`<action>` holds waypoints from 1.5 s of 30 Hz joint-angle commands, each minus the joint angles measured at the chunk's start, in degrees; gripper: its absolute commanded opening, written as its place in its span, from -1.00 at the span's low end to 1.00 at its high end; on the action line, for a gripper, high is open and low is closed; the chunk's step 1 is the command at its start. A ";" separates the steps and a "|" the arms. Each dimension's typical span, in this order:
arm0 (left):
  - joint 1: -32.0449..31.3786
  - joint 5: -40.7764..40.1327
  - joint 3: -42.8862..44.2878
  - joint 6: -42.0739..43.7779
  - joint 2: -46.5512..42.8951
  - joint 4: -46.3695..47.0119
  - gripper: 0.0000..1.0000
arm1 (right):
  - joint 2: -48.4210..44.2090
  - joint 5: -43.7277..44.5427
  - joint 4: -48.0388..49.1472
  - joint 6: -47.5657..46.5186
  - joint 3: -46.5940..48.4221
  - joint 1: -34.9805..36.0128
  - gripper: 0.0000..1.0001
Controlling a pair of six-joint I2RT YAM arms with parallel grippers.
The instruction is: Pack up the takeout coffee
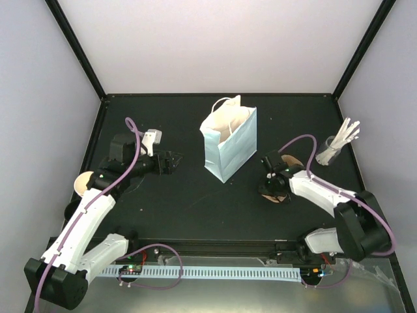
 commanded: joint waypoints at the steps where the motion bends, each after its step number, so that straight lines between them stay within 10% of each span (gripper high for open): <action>1: 0.25 0.24 0.33 0.11 -0.09 0.93 0.98 | 3.75 -4.69 7.29 1.42 3.28 4.58 -0.95; 11: 0.26 -0.16 1.62 1.60 -0.41 -1.29 0.98 | 7.53 -8.17 10.89 -4.14 12.59 7.76 -0.72; 26: 0.21 -1.32 1.54 3.31 -0.68 -0.66 0.97 | 1.77 11.25 -6.84 -16.17 12.95 5.04 0.73; 45: 0.26 -1.62 1.40 3.31 -1.31 -1.69 0.98 | 13.94 8.83 -5.92 -17.75 16.15 1.08 0.56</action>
